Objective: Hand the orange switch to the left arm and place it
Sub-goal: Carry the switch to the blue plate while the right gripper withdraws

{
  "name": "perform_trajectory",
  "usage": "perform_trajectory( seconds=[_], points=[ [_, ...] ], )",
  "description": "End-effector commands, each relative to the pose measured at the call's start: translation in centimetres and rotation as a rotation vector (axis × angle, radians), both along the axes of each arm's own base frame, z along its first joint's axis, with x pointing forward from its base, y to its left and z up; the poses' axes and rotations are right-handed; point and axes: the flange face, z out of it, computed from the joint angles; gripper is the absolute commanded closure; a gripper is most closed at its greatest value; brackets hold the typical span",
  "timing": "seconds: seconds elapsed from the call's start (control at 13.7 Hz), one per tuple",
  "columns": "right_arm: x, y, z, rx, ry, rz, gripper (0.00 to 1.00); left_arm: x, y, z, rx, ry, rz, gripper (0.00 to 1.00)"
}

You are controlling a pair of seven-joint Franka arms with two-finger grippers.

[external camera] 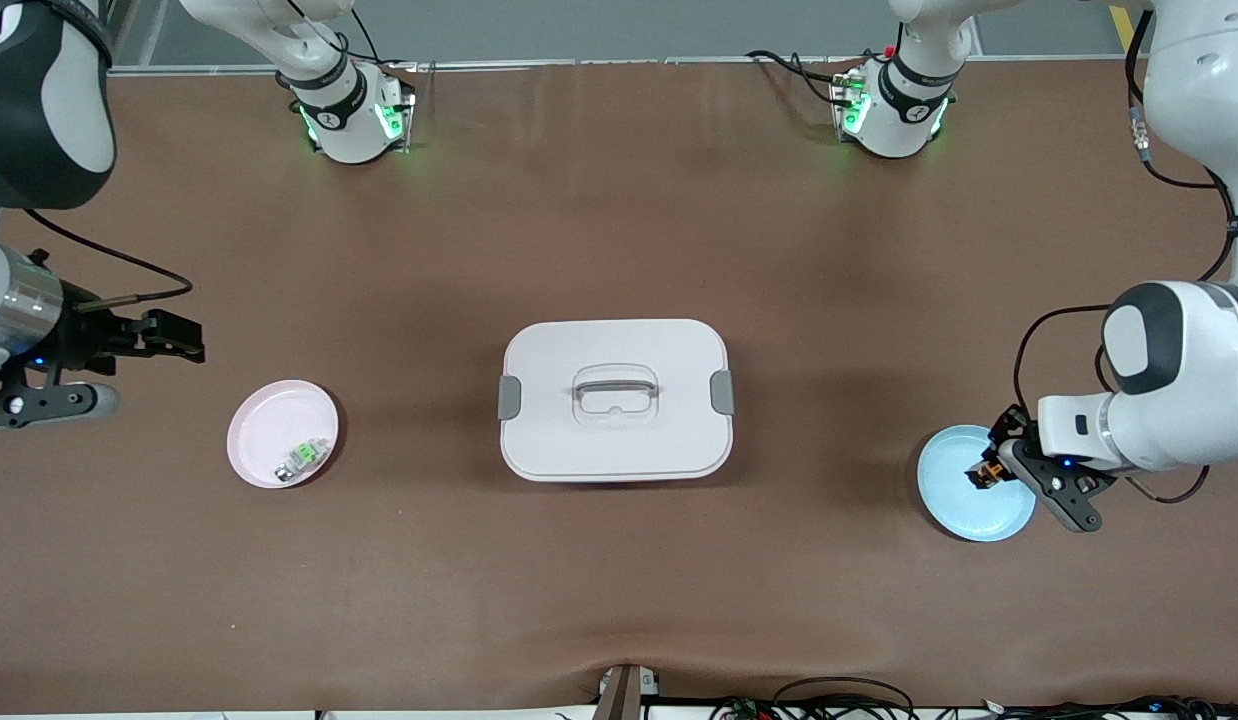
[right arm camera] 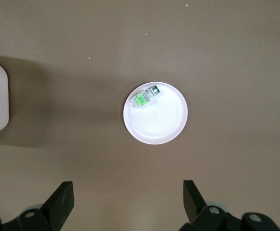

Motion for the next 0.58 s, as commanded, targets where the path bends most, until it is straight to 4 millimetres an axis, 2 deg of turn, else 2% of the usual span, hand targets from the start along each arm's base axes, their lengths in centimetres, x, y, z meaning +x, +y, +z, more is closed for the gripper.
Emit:
perform_trajectory(
  seconds=[0.0, 0.15, 0.29, 0.51],
  points=[
    [-1.0, -2.4, 0.3, -0.015, -0.013, 0.023, 0.00, 0.7, 0.8, -1.8, 0.046, -0.031, -0.109, 1.00],
    [-1.6, -4.0, 0.0, -0.012, -0.026, 0.027, 0.00, 0.9, 1.1, -3.4, 0.069, -0.041, -0.188, 1.00],
    [-2.6, -4.5, -1.0, -0.012, -0.052, 0.025, 0.00, 1.0, 1.5, -5.0, 0.065, -0.048, -0.280, 1.00],
    [-3.9, -5.1, -1.1, -0.012, -0.049, 0.014, 0.00, 0.7, 1.6, -6.9, 0.049, -0.042, -0.389, 1.00]
  ],
)
